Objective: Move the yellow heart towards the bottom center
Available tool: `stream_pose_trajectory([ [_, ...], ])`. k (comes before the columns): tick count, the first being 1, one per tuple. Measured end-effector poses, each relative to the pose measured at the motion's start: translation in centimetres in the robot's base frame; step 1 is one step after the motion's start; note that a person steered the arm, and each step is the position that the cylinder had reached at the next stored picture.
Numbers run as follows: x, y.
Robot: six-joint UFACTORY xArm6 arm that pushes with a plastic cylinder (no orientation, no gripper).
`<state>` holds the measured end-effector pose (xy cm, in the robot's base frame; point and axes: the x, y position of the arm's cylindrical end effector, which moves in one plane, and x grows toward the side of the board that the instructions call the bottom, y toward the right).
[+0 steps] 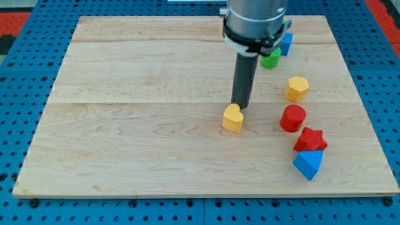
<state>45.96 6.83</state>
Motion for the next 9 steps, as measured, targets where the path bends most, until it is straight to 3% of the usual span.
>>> stream_pose_trajectory([
  [1,-0.4,3.7],
  [2,1.6,3.6],
  [4,5.2,-10.5],
  [6,-1.3,-14.8],
  [7,2.6,-17.1],
  [9,5.3,-13.7],
])
